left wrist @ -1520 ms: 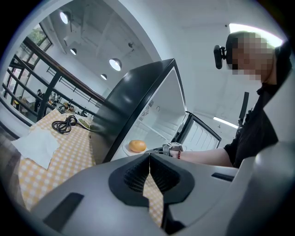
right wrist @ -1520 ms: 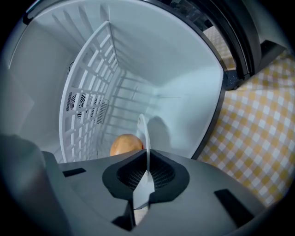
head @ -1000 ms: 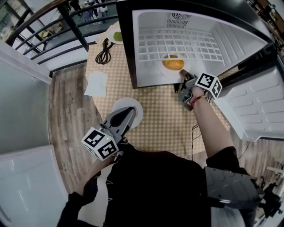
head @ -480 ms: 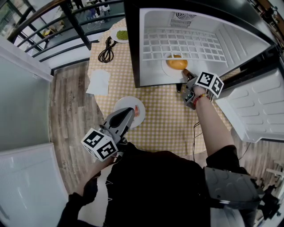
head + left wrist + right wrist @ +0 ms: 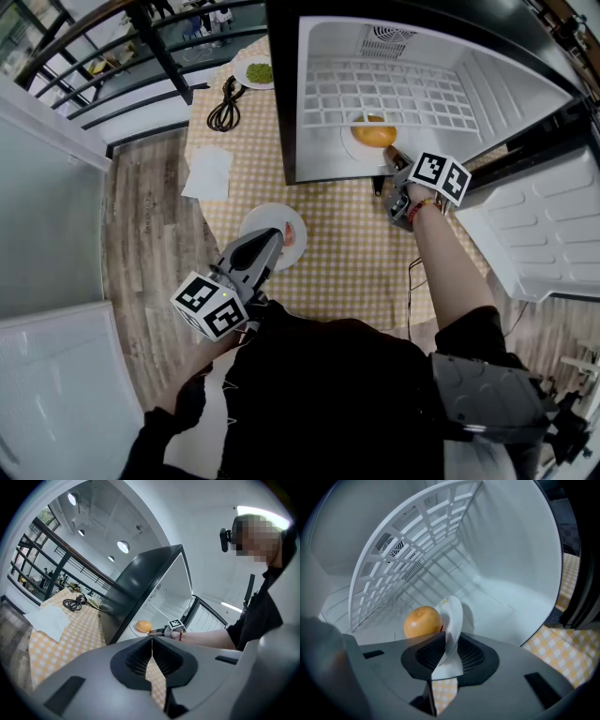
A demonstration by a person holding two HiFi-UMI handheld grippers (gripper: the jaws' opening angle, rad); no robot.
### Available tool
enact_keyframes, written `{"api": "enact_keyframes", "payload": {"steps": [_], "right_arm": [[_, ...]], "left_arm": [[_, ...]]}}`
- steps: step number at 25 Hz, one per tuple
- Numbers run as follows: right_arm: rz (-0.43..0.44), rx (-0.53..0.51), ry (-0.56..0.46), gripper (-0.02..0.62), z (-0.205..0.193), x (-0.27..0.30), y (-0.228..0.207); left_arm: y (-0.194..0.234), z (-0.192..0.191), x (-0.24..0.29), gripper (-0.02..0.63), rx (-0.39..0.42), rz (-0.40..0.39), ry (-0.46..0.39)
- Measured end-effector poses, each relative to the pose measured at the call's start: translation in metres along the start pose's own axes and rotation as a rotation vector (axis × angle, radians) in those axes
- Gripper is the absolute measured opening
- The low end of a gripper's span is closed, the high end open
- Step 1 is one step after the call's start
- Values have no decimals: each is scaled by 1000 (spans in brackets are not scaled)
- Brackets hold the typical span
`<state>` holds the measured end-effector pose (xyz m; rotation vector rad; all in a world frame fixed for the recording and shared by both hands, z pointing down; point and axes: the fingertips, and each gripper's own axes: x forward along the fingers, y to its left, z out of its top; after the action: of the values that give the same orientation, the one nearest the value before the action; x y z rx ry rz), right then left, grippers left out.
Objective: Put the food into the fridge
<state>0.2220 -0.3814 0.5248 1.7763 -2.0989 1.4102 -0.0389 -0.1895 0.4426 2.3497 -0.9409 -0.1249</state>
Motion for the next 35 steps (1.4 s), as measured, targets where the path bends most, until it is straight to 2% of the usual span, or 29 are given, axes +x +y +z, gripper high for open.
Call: {"api": "enact_keyframes", "payload": {"steps": [7, 22, 35], "right_arm": [[-16, -62, -3, 83, 2, 0, 1], [-63, -82, 2, 106, 1, 3, -6], [-113, -141, -3, 123, 1, 2, -7]], "left_arm": [[1, -1, -3, 17, -1, 4, 1], [5, -4, -7, 17, -12, 11, 3], [6, -2, -7, 17, -12, 5, 5]]}}
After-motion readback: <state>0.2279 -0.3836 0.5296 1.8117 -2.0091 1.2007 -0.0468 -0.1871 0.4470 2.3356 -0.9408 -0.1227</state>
